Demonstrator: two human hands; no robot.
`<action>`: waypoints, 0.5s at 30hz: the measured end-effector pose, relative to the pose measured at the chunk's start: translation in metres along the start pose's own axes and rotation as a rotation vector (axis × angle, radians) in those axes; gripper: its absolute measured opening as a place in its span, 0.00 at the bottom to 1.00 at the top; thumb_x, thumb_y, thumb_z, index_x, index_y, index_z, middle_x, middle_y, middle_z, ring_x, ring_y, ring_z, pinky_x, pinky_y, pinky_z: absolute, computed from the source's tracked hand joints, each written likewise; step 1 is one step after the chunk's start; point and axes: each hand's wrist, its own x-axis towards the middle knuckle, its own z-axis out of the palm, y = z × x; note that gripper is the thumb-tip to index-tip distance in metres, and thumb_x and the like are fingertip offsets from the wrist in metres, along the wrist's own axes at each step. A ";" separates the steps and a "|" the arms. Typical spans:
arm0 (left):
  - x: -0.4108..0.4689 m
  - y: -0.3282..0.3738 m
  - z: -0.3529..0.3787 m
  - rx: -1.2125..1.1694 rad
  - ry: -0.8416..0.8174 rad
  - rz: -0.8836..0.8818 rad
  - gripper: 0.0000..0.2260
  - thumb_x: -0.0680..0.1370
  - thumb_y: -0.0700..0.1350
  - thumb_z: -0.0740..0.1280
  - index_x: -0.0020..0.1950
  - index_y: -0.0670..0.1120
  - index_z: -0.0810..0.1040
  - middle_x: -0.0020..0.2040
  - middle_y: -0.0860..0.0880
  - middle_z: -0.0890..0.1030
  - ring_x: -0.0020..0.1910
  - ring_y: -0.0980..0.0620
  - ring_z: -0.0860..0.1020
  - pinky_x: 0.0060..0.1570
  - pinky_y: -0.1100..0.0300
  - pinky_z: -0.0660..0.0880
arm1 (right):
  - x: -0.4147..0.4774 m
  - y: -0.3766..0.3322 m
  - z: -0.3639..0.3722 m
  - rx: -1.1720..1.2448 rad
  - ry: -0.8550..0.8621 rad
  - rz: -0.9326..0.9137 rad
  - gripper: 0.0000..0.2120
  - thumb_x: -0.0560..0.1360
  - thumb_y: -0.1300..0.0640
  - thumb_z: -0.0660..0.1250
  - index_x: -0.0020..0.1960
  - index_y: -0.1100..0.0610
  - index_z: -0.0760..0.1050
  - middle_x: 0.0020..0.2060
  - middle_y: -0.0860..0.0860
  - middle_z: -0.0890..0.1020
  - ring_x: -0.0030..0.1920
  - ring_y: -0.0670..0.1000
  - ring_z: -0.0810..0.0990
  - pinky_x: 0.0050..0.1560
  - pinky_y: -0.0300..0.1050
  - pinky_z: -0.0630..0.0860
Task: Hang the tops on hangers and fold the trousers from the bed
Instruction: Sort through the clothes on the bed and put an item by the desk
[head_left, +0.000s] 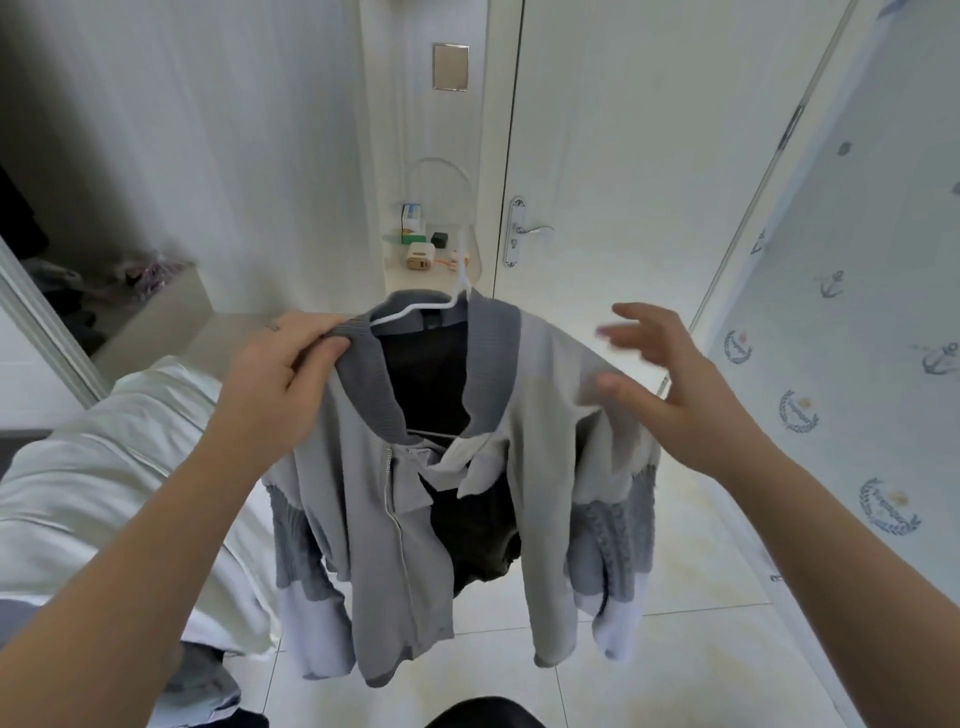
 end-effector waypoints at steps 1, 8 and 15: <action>0.003 0.005 0.001 -0.012 -0.020 0.020 0.10 0.82 0.37 0.64 0.60 0.42 0.82 0.48 0.55 0.81 0.50 0.65 0.76 0.55 0.73 0.67 | 0.002 -0.001 0.002 -0.020 -0.071 0.025 0.12 0.80 0.47 0.65 0.61 0.34 0.69 0.49 0.36 0.81 0.49 0.37 0.80 0.48 0.31 0.72; 0.009 0.006 0.013 -0.044 -0.145 -0.013 0.13 0.81 0.48 0.63 0.63 0.49 0.81 0.54 0.50 0.82 0.57 0.48 0.78 0.62 0.49 0.73 | 0.002 -0.009 0.009 0.003 0.005 -0.071 0.17 0.82 0.55 0.61 0.35 0.51 0.62 0.28 0.42 0.67 0.29 0.42 0.65 0.33 0.33 0.62; -0.044 -0.041 0.023 -0.086 -0.194 -0.445 0.06 0.81 0.48 0.69 0.50 0.57 0.72 0.43 0.59 0.79 0.44 0.62 0.78 0.44 0.70 0.71 | -0.008 0.010 -0.007 0.142 0.090 -0.005 0.19 0.82 0.56 0.63 0.34 0.60 0.65 0.27 0.43 0.66 0.30 0.41 0.65 0.32 0.32 0.62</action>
